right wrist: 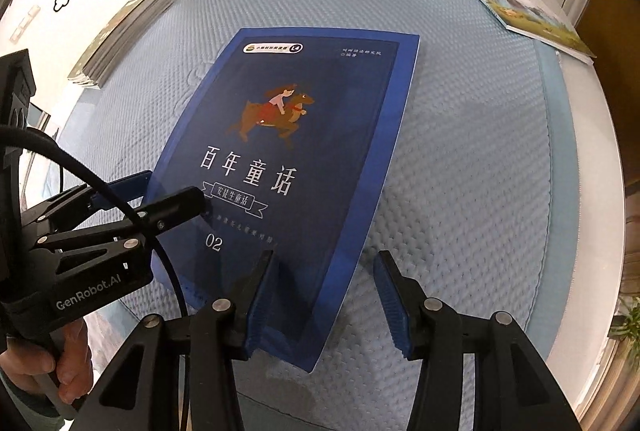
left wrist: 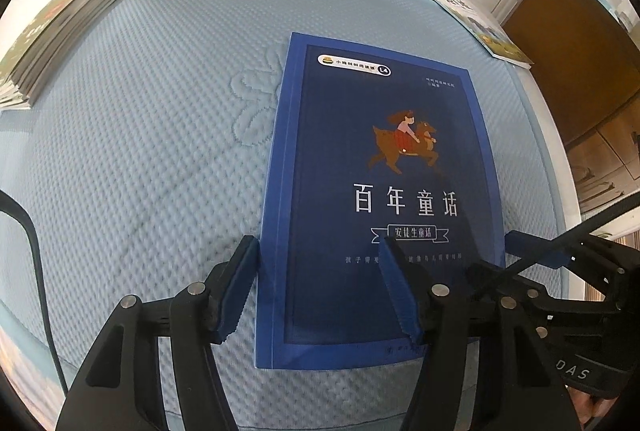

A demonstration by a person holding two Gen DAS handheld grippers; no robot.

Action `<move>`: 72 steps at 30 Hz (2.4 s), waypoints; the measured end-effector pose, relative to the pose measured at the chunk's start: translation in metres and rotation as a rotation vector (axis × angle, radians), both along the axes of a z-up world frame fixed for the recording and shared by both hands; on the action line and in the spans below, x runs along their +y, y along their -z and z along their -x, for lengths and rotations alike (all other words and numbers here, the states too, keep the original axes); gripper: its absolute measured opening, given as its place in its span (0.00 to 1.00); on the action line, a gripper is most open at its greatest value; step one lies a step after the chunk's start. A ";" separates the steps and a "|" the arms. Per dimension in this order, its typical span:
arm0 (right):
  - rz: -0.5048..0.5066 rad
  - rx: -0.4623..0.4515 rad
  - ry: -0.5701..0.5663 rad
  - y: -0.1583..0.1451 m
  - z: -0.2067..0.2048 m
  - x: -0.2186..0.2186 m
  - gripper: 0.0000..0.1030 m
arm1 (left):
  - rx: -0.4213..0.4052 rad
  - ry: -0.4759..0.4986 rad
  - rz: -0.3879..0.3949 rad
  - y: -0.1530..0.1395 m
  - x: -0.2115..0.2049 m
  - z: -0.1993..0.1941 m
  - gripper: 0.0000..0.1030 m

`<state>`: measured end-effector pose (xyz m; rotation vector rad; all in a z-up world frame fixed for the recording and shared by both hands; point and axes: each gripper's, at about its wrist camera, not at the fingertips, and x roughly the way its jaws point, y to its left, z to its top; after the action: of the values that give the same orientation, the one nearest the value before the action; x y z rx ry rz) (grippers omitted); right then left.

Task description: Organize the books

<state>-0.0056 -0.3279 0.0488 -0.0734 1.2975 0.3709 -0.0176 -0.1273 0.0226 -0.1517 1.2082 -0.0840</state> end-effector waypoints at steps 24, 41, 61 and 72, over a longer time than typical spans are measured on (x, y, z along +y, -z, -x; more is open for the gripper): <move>-0.292 0.088 0.107 0.002 0.002 -0.052 0.47 | 0.035 -0.133 0.678 0.007 0.015 0.000 0.09; -0.902 0.342 0.324 0.039 -0.021 -0.082 0.38 | 0.120 -0.242 0.940 0.010 0.023 -0.003 0.09; -0.307 -0.108 -0.010 -0.054 0.002 0.027 0.32 | -0.062 0.045 0.409 -0.064 0.048 0.009 0.13; -0.429 -0.182 -0.119 -0.097 -0.034 0.201 0.32 | -0.225 -0.079 0.308 -0.120 0.211 0.007 0.13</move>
<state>0.0288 -0.1272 0.1460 0.1751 1.0138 0.7215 -0.0247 0.0838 0.1430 -0.4475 0.9583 -0.2122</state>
